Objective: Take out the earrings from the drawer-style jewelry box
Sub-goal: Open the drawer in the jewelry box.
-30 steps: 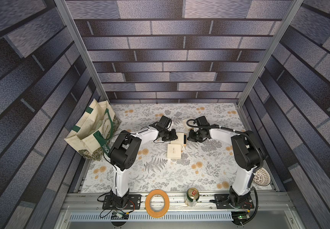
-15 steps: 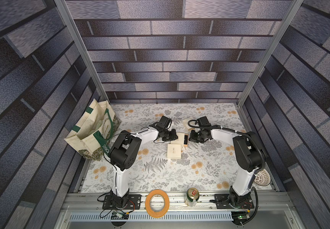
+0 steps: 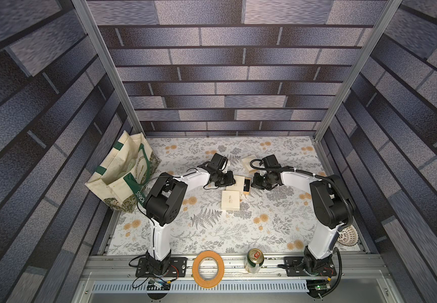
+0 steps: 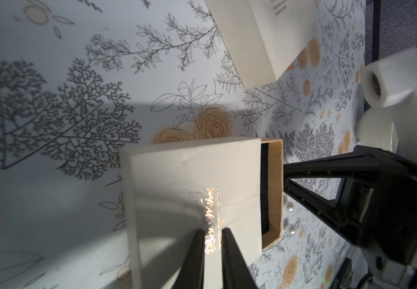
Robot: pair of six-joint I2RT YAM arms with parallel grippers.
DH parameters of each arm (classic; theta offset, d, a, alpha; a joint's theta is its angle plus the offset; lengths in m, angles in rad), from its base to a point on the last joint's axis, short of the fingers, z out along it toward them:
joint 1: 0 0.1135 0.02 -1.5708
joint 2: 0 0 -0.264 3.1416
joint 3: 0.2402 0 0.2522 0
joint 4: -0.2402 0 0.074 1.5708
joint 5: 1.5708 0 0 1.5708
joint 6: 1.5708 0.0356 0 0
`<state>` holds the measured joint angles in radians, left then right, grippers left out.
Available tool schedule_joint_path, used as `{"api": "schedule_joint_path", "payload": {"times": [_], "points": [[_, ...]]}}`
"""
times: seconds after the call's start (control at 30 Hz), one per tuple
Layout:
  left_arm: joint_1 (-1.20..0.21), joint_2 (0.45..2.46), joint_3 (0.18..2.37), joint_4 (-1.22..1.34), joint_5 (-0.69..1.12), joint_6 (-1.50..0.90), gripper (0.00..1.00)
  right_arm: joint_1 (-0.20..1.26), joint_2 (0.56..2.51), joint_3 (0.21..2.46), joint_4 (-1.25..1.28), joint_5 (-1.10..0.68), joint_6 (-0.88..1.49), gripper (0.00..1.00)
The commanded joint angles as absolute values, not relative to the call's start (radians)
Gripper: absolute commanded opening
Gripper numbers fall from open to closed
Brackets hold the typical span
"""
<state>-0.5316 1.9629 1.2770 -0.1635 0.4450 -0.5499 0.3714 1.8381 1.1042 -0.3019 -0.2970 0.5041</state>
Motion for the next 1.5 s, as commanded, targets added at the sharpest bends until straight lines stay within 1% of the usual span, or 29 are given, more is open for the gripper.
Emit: {"api": "schedule_joint_path", "payload": {"times": [0.0,0.37,0.43,0.73,0.97,1.17,1.27,1.3,1.47], "points": [[-0.521,2.014,1.226,-0.29,0.356,-0.534,0.17,0.339,1.806,1.079,-0.36,-0.232,0.488,0.0],[-0.518,2.014,1.23,-0.294,0.358,-0.534,0.17,0.327,1.789,1.075,-0.361,-0.229,0.485,0.0],[-0.518,2.014,1.23,-0.293,0.359,-0.532,0.17,0.327,1.786,1.038,-0.36,-0.229,0.483,0.0],[-0.519,2.014,1.228,-0.291,0.358,-0.533,0.17,0.325,1.781,1.027,-0.356,-0.235,0.483,0.0],[-0.521,2.014,1.231,-0.292,0.358,-0.531,0.17,0.325,1.779,1.039,-0.345,-0.262,0.484,0.06],[-0.521,2.011,1.233,-0.295,0.362,-0.529,0.17,0.325,1.779,1.056,-0.353,-0.269,0.479,0.2],[-0.523,2.011,1.236,-0.295,0.363,-0.53,0.17,0.326,1.765,1.057,-0.363,-0.256,0.467,0.25],[-0.524,2.01,1.238,-0.296,0.366,-0.529,0.17,0.325,1.759,1.091,-0.366,-0.253,0.461,0.25],[-0.528,2.008,1.252,-0.305,0.369,-0.525,0.17,0.342,1.714,1.123,-0.387,-0.246,0.425,0.27]]}}
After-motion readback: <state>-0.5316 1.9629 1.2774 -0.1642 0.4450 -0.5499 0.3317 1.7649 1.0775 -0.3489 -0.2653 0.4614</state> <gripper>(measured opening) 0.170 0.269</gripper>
